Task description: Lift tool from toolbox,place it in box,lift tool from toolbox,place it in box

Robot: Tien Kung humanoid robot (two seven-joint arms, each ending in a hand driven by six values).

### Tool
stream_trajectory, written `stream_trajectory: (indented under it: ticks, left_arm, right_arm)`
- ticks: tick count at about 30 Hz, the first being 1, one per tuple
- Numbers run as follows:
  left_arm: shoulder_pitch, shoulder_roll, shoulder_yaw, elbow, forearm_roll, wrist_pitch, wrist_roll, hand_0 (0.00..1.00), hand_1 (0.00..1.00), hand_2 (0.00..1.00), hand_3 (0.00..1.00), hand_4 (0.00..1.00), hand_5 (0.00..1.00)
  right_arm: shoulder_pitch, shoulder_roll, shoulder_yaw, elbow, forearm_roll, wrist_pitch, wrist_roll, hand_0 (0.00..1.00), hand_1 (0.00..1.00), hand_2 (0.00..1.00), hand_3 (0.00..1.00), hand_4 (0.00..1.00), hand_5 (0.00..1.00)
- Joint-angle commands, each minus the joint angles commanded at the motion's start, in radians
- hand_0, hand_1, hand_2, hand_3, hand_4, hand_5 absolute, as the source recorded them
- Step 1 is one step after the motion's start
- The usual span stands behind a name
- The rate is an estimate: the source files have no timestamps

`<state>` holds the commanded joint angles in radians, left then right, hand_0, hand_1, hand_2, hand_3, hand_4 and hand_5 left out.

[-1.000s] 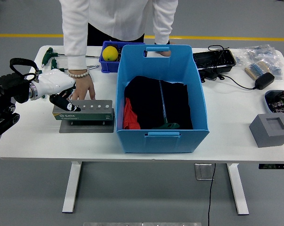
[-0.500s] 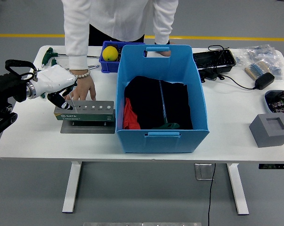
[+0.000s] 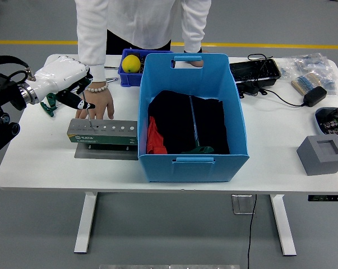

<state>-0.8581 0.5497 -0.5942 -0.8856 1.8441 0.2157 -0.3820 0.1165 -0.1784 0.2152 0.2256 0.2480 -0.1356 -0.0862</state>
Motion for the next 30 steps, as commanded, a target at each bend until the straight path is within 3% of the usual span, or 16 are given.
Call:
stream_trajectory:
  ticks: [6, 11, 16, 23, 30]
  left_arm:
    - [0.011, 0.015, -0.058, -0.080, -0.026, -0.026, 0.004, 0.086, 0.002, 0.042, 0.037, 0.792, 0.315]
    - [0.010, 0.026, -0.063, -0.134, -0.023, -0.043, 0.012, 0.088, 0.002, 0.039, 0.034, 0.786, 0.322]
    - [0.006, 0.020, -0.059, -0.187, -0.024, -0.051, 0.023, 0.086, 0.002, 0.039, 0.035, 0.778, 0.308]
    - [-0.021, -0.014, -0.040, -0.270, -0.031, -0.061, 0.024, 0.092, 0.002, 0.038, 0.036, 0.760, 0.278]
    - [-0.085, -0.101, 0.007, -0.258, -0.059, -0.078, 0.057, 0.096, 0.002, 0.037, 0.043, 0.761, 0.274]
  right_arm:
    - [-0.004, 0.001, 0.015, -0.001, -0.015, -0.001, -0.005, 0.719, 0.722, 0.785, 0.633, 0.880, 0.748]
    - [-0.008, 0.001, 0.024, -0.001, -0.024, 0.000, -0.008, 0.719, 0.721, 0.785, 0.634, 0.881, 0.747]
    - [-0.010, 0.000, 0.029, -0.001, -0.031, 0.000, -0.010, 0.719, 0.721, 0.785, 0.634, 0.881, 0.748]
    - [-0.008, 0.000, 0.030, -0.002, -0.032, -0.001, -0.010, 0.719, 0.721, 0.785, 0.634, 0.881, 0.748]
    - [-0.001, -0.004, 0.032, -0.002, -0.040, 0.001, -0.012, 0.719, 0.721, 0.785, 0.633, 0.880, 0.748]
